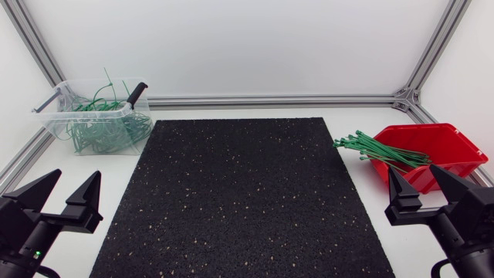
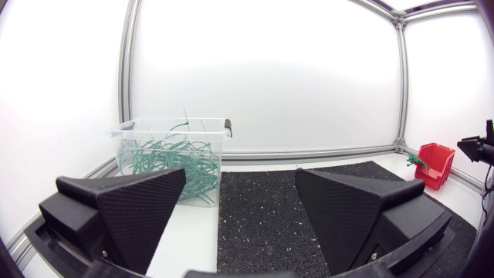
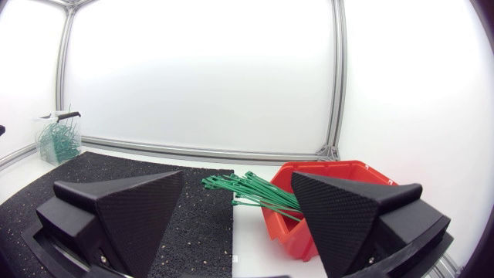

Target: Take a green cable tie from the red box, thread the tail through the head to close it, then place it in the transparent bin on the left.

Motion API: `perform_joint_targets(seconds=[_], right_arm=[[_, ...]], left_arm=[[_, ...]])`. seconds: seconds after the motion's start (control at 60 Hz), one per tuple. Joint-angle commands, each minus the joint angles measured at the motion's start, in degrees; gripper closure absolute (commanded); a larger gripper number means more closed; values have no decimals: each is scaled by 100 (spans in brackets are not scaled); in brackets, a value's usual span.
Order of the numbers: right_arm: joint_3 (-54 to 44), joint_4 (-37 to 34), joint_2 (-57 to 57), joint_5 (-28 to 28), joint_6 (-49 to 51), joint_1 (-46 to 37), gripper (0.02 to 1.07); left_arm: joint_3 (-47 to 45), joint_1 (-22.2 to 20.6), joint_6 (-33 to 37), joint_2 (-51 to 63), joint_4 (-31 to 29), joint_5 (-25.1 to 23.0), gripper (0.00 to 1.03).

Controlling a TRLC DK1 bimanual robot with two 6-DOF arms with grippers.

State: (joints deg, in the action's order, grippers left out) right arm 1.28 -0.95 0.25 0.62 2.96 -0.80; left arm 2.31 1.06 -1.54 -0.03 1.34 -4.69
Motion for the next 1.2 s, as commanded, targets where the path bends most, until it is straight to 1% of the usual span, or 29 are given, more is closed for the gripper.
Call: perform_joint_targets(seconds=[0.0,0.233,0.567,0.7,0.85,0.95,1.067,1.183], right_arm=[[-128,34,-60,17,-94,27,5],[-128,42,-60,17,-94,1,5],[-58,271,-69,8,-103,-34,6],[136,306,-60,8,-129,9,5],[566,306,54,-1,-129,9,5],[1006,359,520,-1,-129,9,5],[1604,394,1346,-1,-129,18,6],[2175,244,2093,17,-129,-43,6]], left_arm=[[-239,52,-110,-58,-11,-85,4],[-239,61,-110,-58,-11,-85,4],[-239,61,-110,-58,-11,-59,4],[-239,61,-83,-58,-20,-59,4],[-239,61,-74,-58,-11,-59,4],[-239,61,-66,-58,-11,-59,4],[-239,79,-66,-58,-11,-50,4],[-239,79,-57,-58,-11,-41,4]])
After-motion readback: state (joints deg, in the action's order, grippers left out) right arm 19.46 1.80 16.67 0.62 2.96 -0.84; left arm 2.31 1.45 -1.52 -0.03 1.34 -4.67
